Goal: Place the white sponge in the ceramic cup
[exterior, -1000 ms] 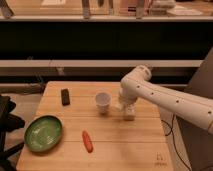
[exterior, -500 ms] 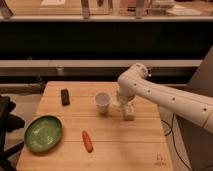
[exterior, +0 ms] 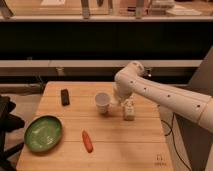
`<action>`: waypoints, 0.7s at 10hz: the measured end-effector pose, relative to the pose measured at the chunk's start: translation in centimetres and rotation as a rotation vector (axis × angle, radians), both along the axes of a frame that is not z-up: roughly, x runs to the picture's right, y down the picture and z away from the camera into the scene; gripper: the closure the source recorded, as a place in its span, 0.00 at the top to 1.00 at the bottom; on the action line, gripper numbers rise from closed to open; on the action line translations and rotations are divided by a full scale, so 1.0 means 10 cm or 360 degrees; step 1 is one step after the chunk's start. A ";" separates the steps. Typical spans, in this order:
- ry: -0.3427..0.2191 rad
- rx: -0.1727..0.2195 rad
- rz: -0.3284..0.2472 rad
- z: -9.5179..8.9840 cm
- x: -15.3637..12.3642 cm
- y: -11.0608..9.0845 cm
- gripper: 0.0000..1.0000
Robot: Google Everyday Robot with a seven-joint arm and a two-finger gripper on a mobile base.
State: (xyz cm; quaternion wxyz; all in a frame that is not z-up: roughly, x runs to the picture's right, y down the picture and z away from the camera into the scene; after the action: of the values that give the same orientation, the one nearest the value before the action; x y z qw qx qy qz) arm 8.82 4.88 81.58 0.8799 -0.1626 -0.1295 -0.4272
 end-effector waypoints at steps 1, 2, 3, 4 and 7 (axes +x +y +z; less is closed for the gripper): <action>-0.0008 0.0002 -0.0005 0.01 -0.02 -0.01 0.04; -0.0012 0.0006 -0.0009 0.02 -0.02 -0.02 0.04; -0.0017 0.0008 -0.0015 0.03 -0.04 -0.04 0.04; -0.0027 0.0011 -0.0026 0.05 -0.07 -0.06 0.04; -0.0050 0.0018 -0.0058 0.09 -0.11 -0.10 0.04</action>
State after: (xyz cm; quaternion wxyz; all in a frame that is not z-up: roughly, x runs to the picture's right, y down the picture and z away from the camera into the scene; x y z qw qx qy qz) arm 7.70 3.88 82.48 0.8708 -0.1532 -0.1379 -0.4463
